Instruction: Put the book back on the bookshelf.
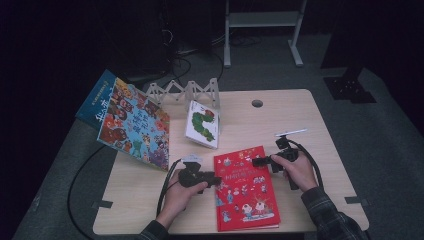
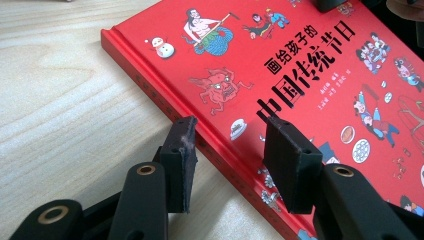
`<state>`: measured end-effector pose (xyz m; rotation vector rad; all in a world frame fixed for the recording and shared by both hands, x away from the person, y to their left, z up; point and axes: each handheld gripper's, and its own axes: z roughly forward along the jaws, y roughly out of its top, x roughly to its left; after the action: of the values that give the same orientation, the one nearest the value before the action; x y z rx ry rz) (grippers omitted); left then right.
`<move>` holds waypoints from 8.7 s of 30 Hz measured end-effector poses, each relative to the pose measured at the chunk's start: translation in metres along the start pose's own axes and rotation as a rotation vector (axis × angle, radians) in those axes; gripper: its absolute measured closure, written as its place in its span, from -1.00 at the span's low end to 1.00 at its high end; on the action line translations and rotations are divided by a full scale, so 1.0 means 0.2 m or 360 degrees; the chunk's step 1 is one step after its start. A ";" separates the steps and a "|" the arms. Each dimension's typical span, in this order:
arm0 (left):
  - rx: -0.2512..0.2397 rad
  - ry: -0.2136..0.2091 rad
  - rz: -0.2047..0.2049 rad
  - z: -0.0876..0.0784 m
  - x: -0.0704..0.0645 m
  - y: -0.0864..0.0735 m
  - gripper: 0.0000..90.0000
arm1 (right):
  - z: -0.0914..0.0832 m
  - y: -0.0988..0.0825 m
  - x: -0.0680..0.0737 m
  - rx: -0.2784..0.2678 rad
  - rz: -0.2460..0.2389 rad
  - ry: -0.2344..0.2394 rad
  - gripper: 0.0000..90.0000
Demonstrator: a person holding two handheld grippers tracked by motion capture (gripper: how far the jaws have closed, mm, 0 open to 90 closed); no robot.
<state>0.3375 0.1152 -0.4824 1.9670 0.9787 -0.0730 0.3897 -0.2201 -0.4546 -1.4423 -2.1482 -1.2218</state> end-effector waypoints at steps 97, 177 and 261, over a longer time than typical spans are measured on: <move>-0.0743 -0.0654 0.0208 -0.33 -0.08 0.34 0.64 | -0.36 -0.03 0.39 -0.0618 -0.0825 0.0157 0.47; -0.0614 -0.0258 0.0253 -0.56 -0.24 0.47 0.77 | -0.18 -0.27 -0.22 -0.0269 -0.0622 -0.0880 -0.74; -0.1095 0.0631 -0.0089 -1.33 0.07 0.41 0.77 | -0.17 -0.27 -0.22 -0.0285 -0.0587 -0.0908 -0.75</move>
<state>0.3184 0.3000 -0.2748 1.3339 1.1199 0.5709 0.3567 -0.2816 -0.4869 -1.6770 -2.8512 -1.2559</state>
